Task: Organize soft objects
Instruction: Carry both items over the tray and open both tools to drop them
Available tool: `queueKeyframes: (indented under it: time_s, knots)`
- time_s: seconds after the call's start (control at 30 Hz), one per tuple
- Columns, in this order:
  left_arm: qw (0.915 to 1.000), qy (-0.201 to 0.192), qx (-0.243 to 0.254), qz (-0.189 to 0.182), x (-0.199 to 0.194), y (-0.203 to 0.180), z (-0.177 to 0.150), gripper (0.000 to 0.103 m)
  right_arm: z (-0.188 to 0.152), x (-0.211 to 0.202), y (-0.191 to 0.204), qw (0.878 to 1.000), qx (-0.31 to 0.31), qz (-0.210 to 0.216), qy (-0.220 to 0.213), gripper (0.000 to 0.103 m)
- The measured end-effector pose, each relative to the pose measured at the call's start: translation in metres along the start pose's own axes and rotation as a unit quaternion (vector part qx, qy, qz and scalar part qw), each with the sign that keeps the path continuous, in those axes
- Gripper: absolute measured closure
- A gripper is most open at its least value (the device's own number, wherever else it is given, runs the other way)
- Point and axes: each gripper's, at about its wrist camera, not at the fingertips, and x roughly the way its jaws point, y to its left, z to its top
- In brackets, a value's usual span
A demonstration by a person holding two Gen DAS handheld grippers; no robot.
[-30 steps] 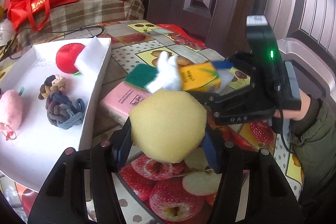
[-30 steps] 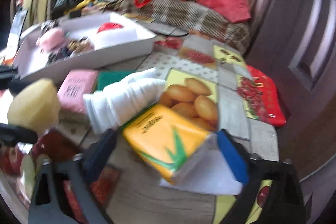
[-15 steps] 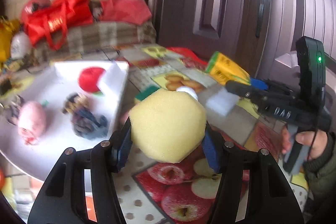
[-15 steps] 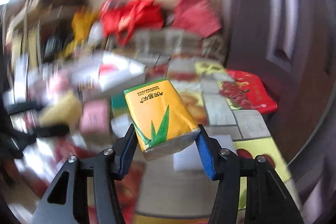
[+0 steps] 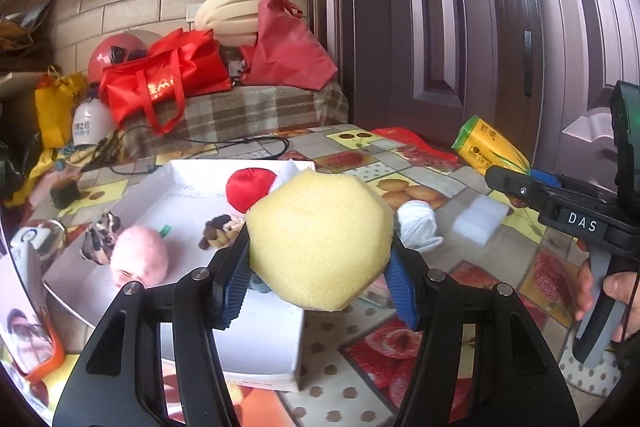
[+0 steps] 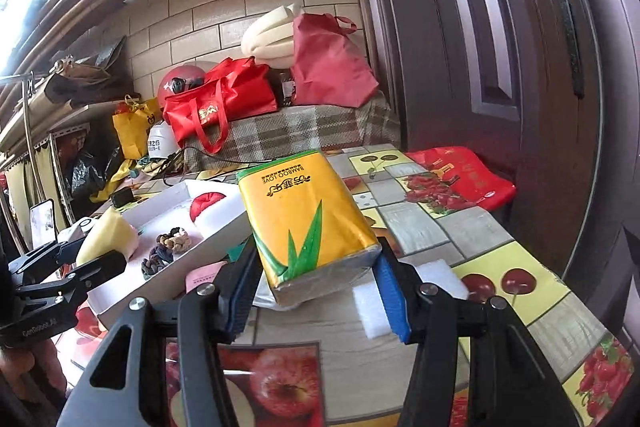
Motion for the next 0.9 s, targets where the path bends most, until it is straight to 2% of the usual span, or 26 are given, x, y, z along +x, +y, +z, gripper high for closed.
queueKeyframes:
  time_s: [0.3,0.67,0.73,0.83,0.9]
  knots:
    - [0.9997,0.004,-0.011,0.02,0.003,0.021,-0.001,0.043,-0.002,0.019,0.051,0.998,-0.053,0.03,0.011,0.048]
    - [0.9976,0.018,-0.042,0.052,0.013,0.054,0.0,0.043,-0.001,0.05,0.095,0.993,-0.082,0.075,0.042,0.048]
    - [0.9968,0.013,-0.043,0.065,0.014,0.062,0.0,0.043,-0.002,0.053,0.1,0.992,-0.086,0.083,0.046,0.048]
    - [0.9935,-0.005,-0.037,0.108,0.015,0.08,0.002,0.043,-0.003,0.062,0.111,0.987,-0.104,0.1,0.068,0.048]
    - [0.9894,-0.005,-0.058,0.133,0.018,0.1,0.003,0.043,-0.004,0.067,0.118,0.983,-0.113,0.117,0.082,0.048]
